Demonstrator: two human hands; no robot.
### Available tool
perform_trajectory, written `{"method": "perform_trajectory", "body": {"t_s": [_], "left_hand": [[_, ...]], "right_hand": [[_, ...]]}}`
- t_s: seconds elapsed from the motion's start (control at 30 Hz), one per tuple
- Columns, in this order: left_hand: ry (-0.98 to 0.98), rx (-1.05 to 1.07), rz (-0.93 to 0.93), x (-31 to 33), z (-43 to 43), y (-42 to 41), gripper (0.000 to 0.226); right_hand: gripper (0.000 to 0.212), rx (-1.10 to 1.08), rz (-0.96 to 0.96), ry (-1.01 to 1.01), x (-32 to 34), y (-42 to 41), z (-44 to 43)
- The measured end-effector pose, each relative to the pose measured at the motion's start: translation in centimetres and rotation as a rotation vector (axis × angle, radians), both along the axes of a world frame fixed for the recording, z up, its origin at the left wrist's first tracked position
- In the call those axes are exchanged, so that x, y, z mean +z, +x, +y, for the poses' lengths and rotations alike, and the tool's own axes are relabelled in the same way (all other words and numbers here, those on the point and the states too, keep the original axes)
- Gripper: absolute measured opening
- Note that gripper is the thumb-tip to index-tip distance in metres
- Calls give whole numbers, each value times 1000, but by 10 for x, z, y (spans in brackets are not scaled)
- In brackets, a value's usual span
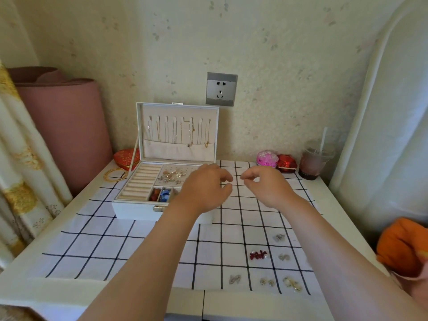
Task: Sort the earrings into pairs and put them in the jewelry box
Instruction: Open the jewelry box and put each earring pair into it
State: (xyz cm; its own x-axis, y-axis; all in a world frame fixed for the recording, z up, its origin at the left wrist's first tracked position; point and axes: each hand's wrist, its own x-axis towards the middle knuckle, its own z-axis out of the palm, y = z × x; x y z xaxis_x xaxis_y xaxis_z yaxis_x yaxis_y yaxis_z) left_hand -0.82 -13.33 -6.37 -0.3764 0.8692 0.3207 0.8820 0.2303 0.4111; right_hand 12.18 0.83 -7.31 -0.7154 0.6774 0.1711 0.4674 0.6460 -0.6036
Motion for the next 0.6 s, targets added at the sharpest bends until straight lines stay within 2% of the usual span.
{"method": "perform_trajectory", "body": {"t_s": [0.23, 0.43, 0.6], "left_hand": [[-130, -85, 28, -22, 51, 26, 32], [-321, -124, 34, -48, 84, 35, 53], [-342, -131, 126, -61, 93, 35, 51]], "right_hand": [[29, -65, -206, 72, -13, 36, 41], [42, -22, -384, 147, -24, 39, 53], [32, 16, -428, 196, -27, 34, 60]]}}
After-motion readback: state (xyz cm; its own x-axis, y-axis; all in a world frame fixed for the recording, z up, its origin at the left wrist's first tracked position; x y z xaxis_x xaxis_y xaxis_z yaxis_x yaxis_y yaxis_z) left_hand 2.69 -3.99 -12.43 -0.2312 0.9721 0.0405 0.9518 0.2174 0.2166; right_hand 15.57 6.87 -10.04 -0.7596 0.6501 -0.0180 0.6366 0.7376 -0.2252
